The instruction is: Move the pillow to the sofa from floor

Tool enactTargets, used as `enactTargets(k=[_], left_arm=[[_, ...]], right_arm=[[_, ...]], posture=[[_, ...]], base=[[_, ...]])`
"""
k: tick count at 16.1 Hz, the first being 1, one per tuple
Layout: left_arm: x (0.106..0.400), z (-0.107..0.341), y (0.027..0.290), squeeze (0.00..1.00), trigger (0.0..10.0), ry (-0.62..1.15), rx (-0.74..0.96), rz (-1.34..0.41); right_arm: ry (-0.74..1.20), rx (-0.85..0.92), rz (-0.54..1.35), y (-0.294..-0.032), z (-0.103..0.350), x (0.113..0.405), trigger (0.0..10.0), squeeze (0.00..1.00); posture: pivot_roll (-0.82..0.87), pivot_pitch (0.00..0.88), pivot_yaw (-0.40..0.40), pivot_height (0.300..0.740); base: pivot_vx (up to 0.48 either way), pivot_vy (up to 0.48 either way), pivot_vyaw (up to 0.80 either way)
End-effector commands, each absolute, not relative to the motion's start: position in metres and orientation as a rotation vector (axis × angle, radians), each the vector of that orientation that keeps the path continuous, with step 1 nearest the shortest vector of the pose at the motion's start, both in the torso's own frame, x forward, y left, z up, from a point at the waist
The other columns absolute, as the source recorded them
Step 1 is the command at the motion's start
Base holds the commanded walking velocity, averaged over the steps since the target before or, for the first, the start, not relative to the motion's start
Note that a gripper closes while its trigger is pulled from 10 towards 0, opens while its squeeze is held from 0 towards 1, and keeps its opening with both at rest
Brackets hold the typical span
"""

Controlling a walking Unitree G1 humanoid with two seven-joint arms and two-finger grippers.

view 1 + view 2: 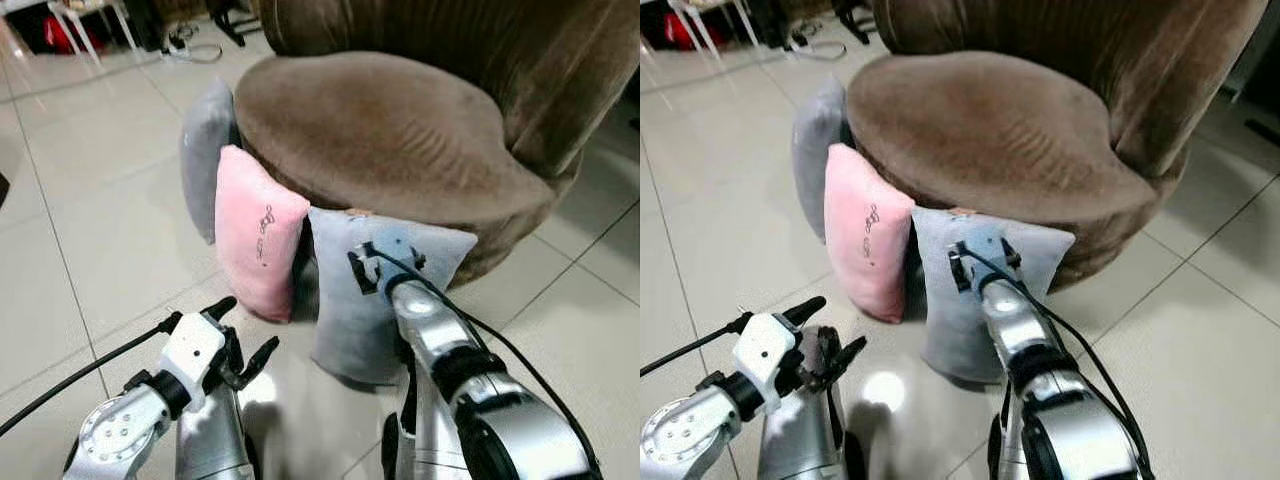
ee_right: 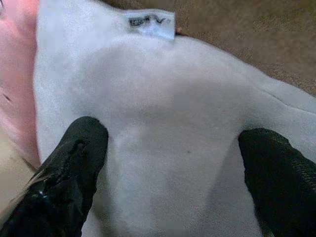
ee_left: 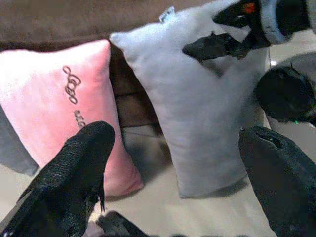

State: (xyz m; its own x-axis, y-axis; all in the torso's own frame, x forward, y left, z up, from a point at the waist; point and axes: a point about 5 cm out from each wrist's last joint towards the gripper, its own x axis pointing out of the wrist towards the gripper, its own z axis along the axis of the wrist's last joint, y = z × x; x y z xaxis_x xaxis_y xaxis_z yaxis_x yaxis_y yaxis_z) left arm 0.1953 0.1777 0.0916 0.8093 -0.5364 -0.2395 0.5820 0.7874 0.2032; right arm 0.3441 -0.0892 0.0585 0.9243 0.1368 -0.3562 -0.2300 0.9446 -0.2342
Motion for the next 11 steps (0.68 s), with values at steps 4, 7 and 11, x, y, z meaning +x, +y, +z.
enactTargets(k=[4, 7, 11], left_arm=[[0.182, 0.093, 0.177, 0.11, 10.0, 0.229, 0.280, -0.681], [0.177, 0.091, 0.173, 0.11, 10.0, 0.254, 0.269, -0.721], [0.175, 0.092, 0.171, 0.11, 10.0, 0.267, 0.260, -0.742]], right_arm=[[0.448, -0.360, 0.194, -0.084, 0.042, 0.337, 7.1, 0.00], [0.443, -0.398, 0.212, -0.084, 0.040, 0.335, 0.2, 0.00], [0.449, -0.396, 0.208, -0.086, 0.038, 0.334, 0.0, 0.00]], posture=[[0.07, 0.202, 0.048, 0.391], [0.06, 0.213, 0.042, 0.391], [0.06, 0.215, 0.050, 0.391]], base=[[0.000, 0.000, 0.00], [0.000, 0.000, 0.00], [0.000, 0.000, 0.00]])
